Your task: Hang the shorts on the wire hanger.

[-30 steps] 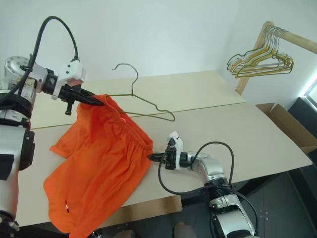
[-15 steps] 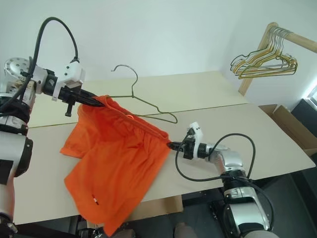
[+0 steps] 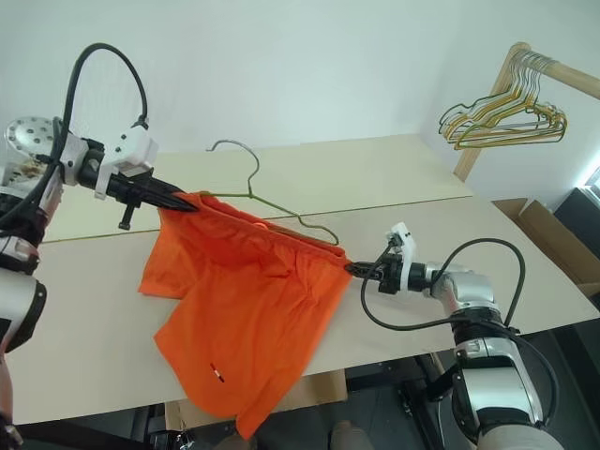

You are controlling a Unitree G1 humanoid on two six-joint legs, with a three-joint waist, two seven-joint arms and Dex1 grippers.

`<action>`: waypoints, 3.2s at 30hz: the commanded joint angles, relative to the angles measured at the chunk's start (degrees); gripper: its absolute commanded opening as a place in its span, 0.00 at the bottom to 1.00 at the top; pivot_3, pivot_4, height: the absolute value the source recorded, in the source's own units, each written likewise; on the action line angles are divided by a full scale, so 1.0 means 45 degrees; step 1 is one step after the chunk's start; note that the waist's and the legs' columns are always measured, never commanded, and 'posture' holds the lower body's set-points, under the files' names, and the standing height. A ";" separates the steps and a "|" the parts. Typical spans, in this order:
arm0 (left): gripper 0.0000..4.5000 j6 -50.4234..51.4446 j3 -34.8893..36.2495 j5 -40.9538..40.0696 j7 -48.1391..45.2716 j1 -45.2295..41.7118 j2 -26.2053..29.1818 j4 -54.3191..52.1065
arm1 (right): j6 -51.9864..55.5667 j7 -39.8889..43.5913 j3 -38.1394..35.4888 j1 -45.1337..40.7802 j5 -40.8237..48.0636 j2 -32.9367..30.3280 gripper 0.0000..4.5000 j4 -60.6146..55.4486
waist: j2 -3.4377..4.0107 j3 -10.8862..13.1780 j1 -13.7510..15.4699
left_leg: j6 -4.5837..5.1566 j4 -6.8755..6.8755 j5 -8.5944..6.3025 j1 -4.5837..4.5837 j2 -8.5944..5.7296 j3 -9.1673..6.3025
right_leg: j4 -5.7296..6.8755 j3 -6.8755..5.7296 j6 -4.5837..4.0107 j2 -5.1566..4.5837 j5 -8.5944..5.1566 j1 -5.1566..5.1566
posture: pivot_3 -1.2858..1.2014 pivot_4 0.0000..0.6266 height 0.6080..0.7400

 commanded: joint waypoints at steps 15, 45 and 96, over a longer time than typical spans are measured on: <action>0.00 -0.1613 0.2533 0.4059 0.0550 -0.0312 -0.0670 0.2329 | -0.1497 -0.0356 0.0214 0.0095 -0.1484 -0.1742 0.01 -0.3415 | 0.0000 0.0000 0.0031 | 0.0000 0.0017 0.0000 -0.0079 -0.0005 0.0008 | 0.0003 -0.0001 0.0001 -0.0007 0.0001 -0.0066 | 0.51 0.00 1.00; 0.00 -0.1999 0.5849 0.5825 0.2219 0.1446 -0.2571 0.1561 | -0.5135 -0.2975 0.1803 -0.2356 -0.5309 -0.1676 0.01 -0.7977 | 0.0000 -0.0001 -0.0043 | -0.0002 0.0035 0.0002 -0.0139 -0.0008 0.0029 | 0.0116 0.0016 0.0001 -0.0006 0.0002 -0.0168 | 0.51 0.00 1.00; 0.00 -0.2795 0.8092 0.4146 0.1017 0.2379 -0.3881 0.0440 | -0.2494 -0.0665 0.1885 -0.2155 -0.3114 -0.1330 0.01 -0.7436 | -0.0002 -0.0004 -0.0031 | -0.0004 0.0040 0.0004 -0.0132 -0.0009 0.0021 | 0.0131 0.0010 0.0000 -0.0013 0.0003 -0.0156 | 0.50 0.00 1.00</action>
